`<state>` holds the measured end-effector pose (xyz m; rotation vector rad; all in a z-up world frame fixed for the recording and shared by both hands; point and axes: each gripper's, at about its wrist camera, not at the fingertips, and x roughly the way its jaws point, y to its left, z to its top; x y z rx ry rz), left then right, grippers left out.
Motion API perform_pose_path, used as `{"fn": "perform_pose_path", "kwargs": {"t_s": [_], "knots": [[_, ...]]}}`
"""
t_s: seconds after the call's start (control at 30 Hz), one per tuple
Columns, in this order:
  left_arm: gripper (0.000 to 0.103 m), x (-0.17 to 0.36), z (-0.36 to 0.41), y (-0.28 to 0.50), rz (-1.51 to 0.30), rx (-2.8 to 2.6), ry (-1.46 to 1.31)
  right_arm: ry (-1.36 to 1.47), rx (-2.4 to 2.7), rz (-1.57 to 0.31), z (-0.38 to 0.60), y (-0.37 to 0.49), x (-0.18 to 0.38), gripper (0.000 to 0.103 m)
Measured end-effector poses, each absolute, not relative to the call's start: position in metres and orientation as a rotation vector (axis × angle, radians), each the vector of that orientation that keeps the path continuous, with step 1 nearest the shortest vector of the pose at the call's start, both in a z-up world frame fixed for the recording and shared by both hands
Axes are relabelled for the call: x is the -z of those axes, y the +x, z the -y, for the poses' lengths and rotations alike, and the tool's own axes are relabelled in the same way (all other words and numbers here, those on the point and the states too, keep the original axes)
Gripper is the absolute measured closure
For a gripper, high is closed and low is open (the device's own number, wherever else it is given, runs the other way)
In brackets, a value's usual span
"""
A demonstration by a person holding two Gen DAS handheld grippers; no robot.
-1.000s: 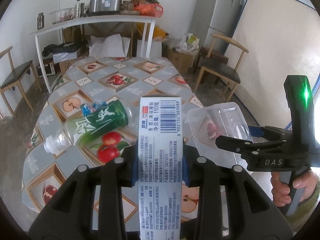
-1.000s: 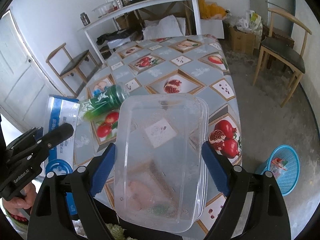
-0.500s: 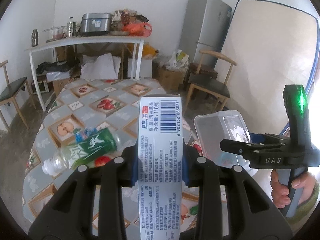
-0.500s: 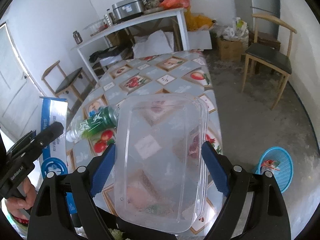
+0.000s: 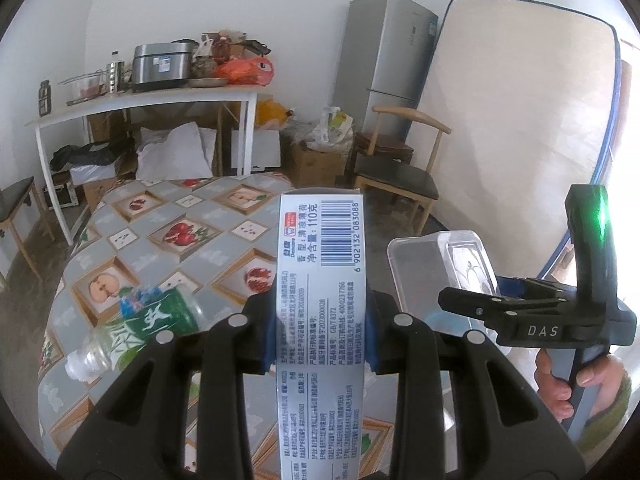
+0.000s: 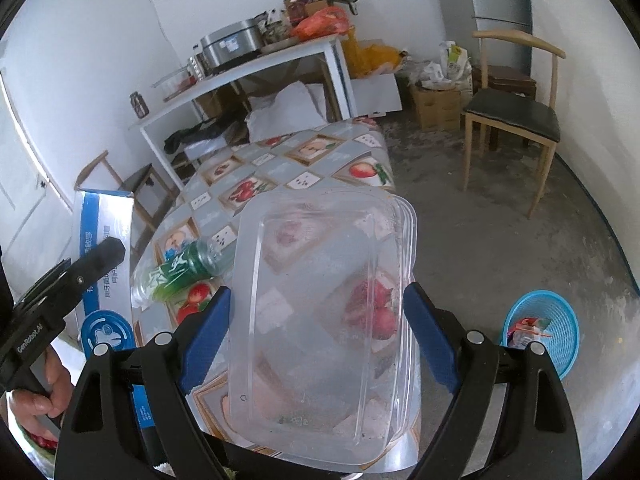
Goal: Collect trash
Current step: 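Carry toothpaste box and clear container to the blue wastebasket and release both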
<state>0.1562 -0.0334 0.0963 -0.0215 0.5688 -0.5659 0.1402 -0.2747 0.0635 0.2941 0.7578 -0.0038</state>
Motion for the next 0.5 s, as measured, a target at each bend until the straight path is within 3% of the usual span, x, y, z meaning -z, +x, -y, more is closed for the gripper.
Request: {"fn": "perform_pose_path", "kwargs": {"t_s": [0.27, 0.5], "knots": [[0.072, -0.112, 0.086, 0.179, -0.599, 0.718, -0.022, 0.377, 0.208, -0.645, 0.35, 0.096, -0.076, 0.019], [0.072, -0.115, 0.191, 0.195, -0.667, 0.945, -0.006, 0.503, 0.432, -0.602, 0.441, 0.041, -0.058, 0.019]]}}
